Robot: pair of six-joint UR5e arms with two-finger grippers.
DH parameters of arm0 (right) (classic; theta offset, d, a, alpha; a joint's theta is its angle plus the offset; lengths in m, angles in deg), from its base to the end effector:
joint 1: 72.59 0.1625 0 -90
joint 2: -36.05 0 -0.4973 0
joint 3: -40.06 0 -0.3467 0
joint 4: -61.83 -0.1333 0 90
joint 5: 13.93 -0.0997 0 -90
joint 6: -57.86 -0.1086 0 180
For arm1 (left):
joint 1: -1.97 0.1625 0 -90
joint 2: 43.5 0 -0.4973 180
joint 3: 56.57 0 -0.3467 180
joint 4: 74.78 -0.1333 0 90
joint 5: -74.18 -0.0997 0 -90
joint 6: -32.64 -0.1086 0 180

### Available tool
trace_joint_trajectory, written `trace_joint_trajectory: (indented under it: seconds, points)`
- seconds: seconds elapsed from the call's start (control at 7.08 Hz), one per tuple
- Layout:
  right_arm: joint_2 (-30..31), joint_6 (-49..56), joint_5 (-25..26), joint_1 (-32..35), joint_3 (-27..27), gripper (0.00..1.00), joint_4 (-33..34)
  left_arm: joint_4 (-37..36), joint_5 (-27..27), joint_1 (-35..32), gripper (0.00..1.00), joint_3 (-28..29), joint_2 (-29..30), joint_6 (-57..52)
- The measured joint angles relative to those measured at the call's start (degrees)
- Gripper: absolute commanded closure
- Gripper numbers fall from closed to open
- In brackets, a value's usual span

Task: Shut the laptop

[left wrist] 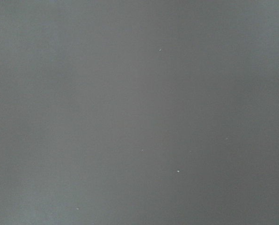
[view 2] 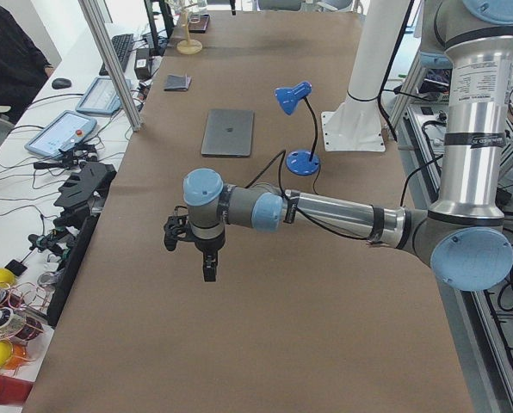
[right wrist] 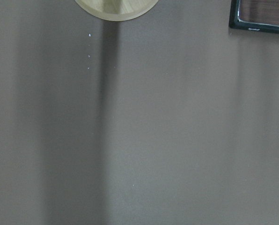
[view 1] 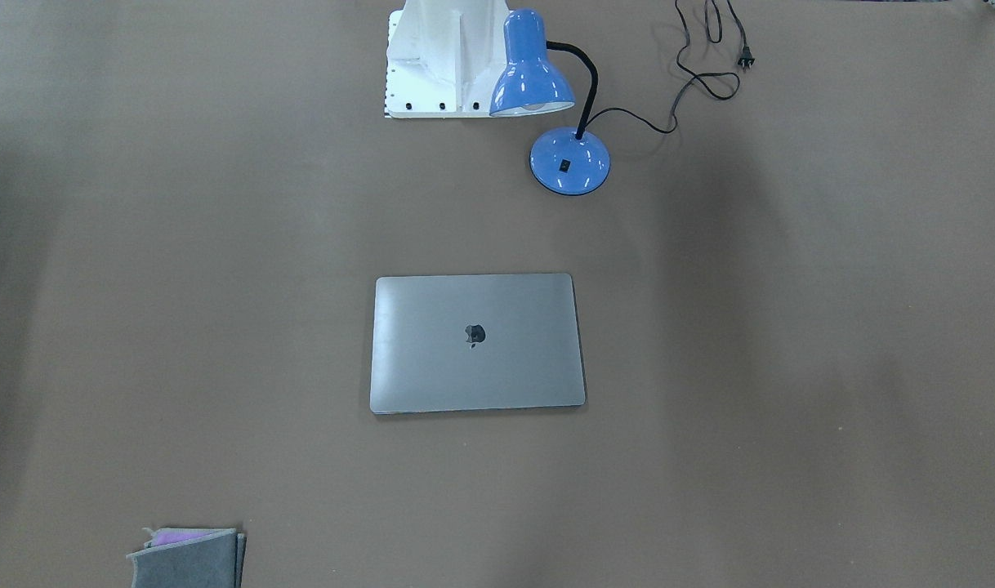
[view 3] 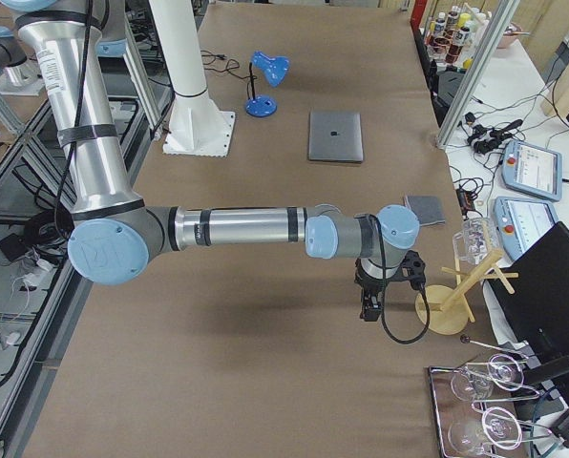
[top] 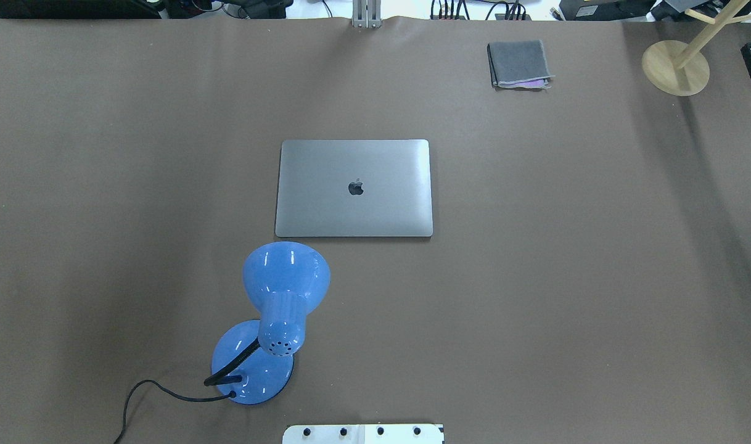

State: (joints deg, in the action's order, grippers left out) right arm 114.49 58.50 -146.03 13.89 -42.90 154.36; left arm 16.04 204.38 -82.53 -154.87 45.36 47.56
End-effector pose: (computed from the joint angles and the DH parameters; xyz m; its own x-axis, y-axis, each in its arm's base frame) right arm 0.0267 -0.5504 0.6995 0.7384 -0.0799 0.6696 0.0696 0.9967 0.0422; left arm -0.0203 -0.4484 0.6848 0.7508 -0.0969 -0.6534 0.1018 0.9943 -0.0304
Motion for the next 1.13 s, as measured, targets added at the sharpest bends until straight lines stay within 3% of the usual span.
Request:
trace_joint_trajectory:
  seconds: [0.42, 1.13]
  points:
    - [3.7, -0.3, -1.7, 0.6, -5.2, 0.0, 0.3, 0.0, 0.0, -0.3, 0.01, 1.6, -0.5, 0.3]
    - [4.2, -0.4, -2.6, 0.7, -5.7, 0.0, 0.2, 0.0, 0.0, -0.5, 0.01, 2.3, -0.4, 0.3]
